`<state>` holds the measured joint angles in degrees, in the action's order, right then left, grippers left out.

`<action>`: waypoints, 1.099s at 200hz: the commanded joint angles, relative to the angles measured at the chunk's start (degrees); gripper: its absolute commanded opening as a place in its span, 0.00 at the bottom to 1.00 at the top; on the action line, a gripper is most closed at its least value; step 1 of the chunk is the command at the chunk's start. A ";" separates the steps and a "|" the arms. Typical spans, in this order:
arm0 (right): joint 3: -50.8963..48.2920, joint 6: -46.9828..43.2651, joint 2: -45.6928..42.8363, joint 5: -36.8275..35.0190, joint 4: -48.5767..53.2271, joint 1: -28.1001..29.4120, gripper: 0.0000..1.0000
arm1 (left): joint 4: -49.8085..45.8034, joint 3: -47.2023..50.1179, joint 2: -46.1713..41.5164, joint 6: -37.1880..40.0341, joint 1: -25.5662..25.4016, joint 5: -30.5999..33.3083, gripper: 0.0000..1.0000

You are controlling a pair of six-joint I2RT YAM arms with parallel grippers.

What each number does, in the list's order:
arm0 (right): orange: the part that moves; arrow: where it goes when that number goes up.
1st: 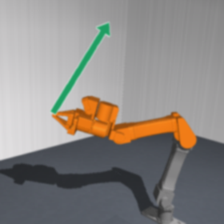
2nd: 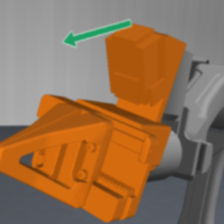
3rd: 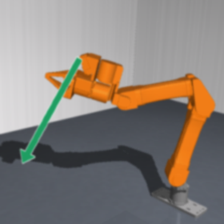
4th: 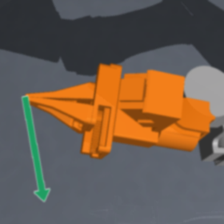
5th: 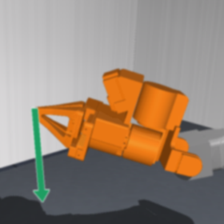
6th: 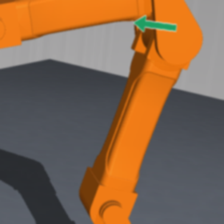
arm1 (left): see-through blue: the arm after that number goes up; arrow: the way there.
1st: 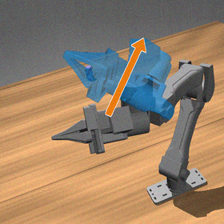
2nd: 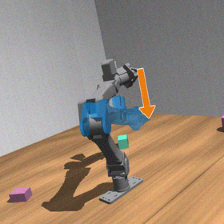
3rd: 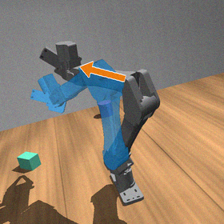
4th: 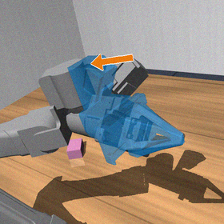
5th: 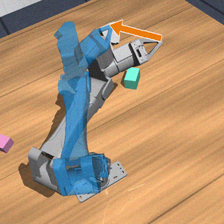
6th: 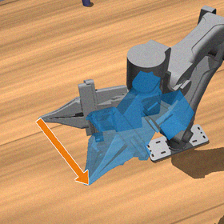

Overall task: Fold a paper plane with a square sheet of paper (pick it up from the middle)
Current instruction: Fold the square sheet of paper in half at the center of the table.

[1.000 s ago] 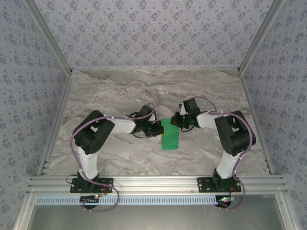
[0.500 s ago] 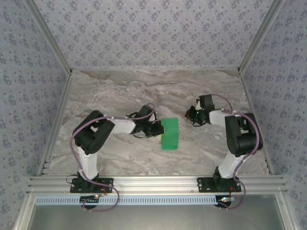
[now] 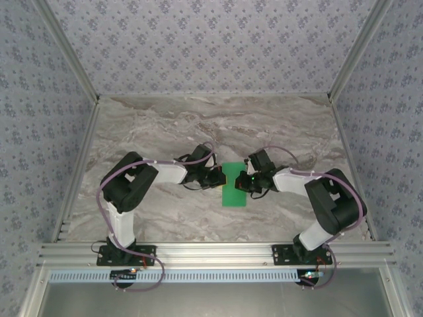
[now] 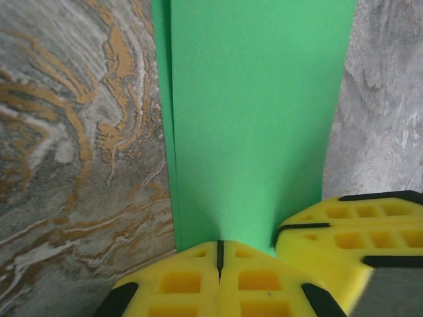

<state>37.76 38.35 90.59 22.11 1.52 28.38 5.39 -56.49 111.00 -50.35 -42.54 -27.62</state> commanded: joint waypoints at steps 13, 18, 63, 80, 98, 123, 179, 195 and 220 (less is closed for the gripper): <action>-5.00 1.37 0.58 -1.37 2.67 -0.05 0.00 | -17.07 4.00 5.89 1.93 0.78 11.62 0.00; -6.22 1.47 0.05 -1.50 2.68 -0.14 0.00 | -17.08 4.06 5.89 2.05 0.84 11.75 0.00; -16.94 2.61 -9.99 -3.11 7.47 -0.99 0.00 | -16.90 4.63 5.76 2.49 2.21 11.84 0.00; -19.05 2.80 -15.54 -3.87 10.94 -1.90 0.00 | -16.88 4.48 5.72 2.85 2.53 11.81 0.00; -17.79 2.40 -21.75 -4.26 14.13 -2.51 0.00 | -17.07 4.11 5.71 3.32 2.73 11.71 0.00; -12.21 1.76 -25.64 -3.01 13.61 -2.13 0.00 | -18.39 2.93 5.20 4.87 3.28 12.23 0.00; 0.33 0.09 -8.43 0.81 3.90 1.49 0.00 | -21.12 1.86 0.57 8.65 6.80 13.87 0.00; 3.41 -0.38 -3.07 2.24 1.33 3.16 0.00 | -21.44 1.65 0.09 9.31 7.21 13.83 0.00; 5.04 0.26 2.28 4.62 -2.77 4.44 0.00 | -21.47 1.65 0.17 9.46 7.30 13.56 0.00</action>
<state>41.10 39.35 89.27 23.46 2.74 31.64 -3.55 -57.67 108.09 -43.05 -36.36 -24.01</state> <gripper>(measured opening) 0.065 0.053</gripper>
